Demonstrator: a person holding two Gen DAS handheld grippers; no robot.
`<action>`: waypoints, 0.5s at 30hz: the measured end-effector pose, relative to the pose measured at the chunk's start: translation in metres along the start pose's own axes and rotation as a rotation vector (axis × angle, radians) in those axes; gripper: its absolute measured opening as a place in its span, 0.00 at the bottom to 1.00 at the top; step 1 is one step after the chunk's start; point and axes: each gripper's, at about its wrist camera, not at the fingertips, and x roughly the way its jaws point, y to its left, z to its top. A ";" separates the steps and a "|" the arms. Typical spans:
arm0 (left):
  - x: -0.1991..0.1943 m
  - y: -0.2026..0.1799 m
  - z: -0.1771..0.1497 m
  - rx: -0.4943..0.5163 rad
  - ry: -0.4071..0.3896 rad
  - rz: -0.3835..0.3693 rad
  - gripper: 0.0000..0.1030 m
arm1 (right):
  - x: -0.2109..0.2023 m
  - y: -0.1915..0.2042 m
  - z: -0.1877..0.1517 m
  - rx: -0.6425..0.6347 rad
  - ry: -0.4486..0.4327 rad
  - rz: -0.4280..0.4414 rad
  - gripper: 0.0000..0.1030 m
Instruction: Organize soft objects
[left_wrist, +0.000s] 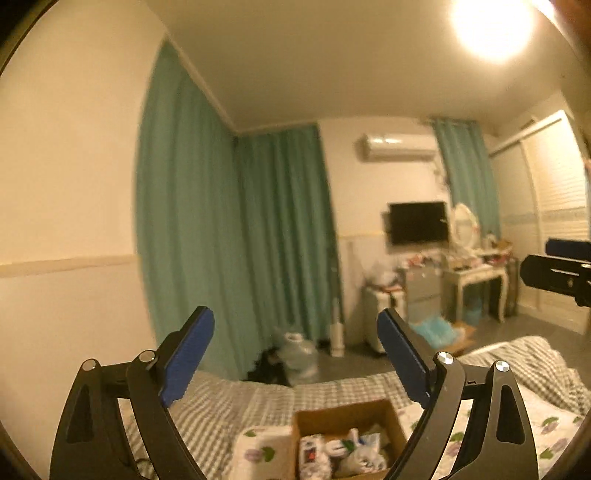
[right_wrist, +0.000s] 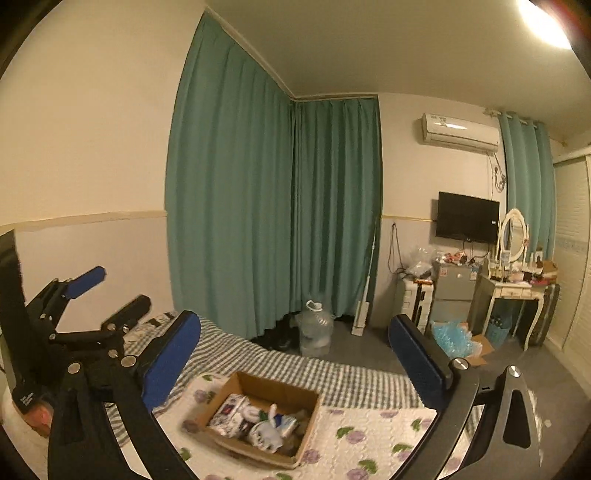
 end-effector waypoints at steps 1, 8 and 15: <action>-0.007 0.001 -0.004 -0.004 -0.010 0.023 0.89 | -0.006 0.002 -0.007 0.016 -0.011 0.010 0.99; -0.039 0.012 -0.057 -0.083 -0.011 0.021 0.89 | -0.007 0.023 -0.093 0.091 -0.039 -0.021 1.00; -0.011 0.005 -0.132 -0.049 0.122 0.021 0.89 | 0.050 0.036 -0.187 0.070 0.057 -0.042 1.00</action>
